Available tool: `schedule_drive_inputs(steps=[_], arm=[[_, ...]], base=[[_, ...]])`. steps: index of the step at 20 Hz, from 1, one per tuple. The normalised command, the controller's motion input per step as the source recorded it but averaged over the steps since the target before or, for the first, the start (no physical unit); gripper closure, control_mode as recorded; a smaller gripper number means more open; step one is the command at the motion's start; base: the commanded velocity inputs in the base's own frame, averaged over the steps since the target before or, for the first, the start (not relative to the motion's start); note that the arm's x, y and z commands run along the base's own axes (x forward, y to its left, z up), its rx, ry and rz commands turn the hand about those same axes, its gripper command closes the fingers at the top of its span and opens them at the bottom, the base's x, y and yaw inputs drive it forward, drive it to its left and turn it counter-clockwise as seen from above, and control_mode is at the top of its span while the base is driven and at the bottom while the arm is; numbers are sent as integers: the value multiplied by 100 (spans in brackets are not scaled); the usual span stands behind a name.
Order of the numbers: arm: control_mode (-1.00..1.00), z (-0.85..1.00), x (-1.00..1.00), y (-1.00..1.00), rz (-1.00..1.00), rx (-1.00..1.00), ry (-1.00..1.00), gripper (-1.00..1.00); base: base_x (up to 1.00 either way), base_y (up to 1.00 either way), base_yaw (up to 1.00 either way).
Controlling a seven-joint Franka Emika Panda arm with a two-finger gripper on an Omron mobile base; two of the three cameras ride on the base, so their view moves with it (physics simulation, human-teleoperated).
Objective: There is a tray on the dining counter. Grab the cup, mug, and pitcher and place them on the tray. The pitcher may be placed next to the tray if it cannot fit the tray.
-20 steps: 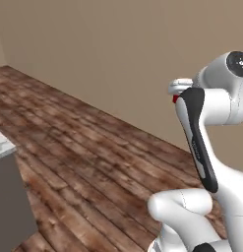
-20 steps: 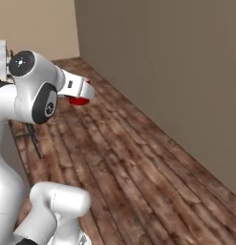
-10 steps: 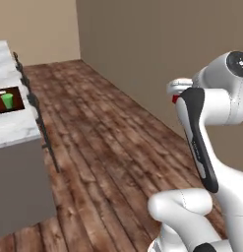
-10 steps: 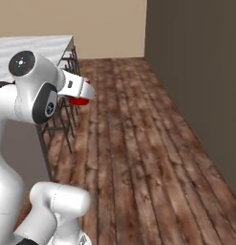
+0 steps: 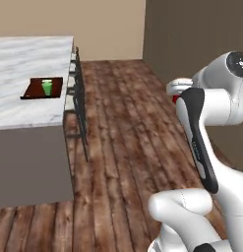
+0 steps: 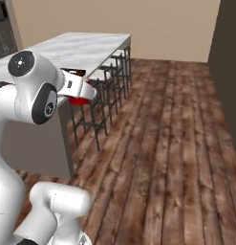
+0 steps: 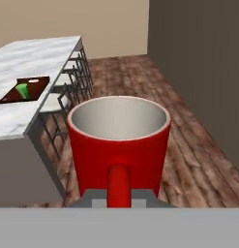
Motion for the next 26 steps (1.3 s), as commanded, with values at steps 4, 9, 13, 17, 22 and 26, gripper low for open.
schedule_drive_inputs(steps=[4, 9, 13, 17, 22, 26], arm=[[100, 0, 0, 0, 0, 0, 0, 100], [100, 0, 0, 0, 0, 0, 0, 100], [100, 0, 0, 0, 0, 0, 0, 100], [100, 0, 0, 0, 0, 0, 0, 100], [100, 0, 0, 0, 0, 0, 0, 100], [100, 0, 0, 0, 0, 0, 0, 100]], base=[[48, -62, 53], [86, -52, 45], [100, -49, 39], [100, -52, 39], [73, -86, 46], [42, -89, 51]])
